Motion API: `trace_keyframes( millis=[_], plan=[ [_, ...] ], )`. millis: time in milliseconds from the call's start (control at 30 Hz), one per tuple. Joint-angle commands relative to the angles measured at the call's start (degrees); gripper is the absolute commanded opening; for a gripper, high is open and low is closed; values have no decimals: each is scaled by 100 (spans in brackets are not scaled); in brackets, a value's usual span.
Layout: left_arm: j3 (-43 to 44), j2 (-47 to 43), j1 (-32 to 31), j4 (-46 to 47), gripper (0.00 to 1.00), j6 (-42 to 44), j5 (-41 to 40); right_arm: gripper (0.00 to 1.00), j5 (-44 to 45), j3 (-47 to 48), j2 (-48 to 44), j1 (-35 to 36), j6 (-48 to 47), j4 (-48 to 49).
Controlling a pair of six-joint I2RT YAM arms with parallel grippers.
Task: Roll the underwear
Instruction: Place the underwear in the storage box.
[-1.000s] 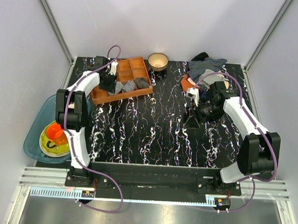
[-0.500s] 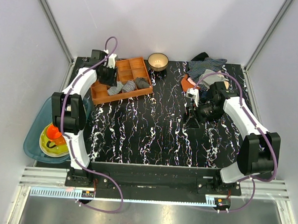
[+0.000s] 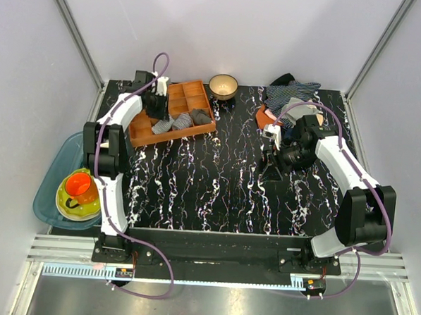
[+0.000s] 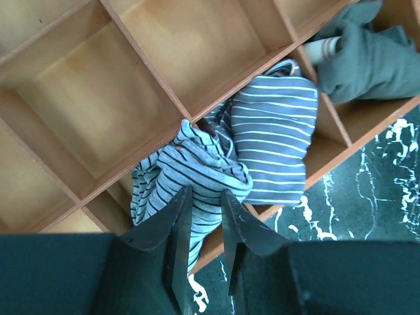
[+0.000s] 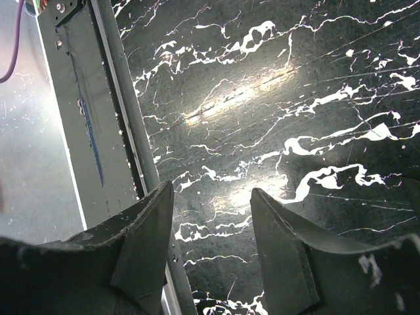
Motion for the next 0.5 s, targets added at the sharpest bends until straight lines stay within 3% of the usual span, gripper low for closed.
trace_keyframes(
  millis=[0, 467],
  plan=[
    [-119, 156, 28, -13, 25, -6, 59, 59, -115, 119, 25, -23, -119, -53],
    [-23, 823, 1, -831, 23, 486, -520, 59, -89, 128, 52, -32, -119, -80]
  ],
)
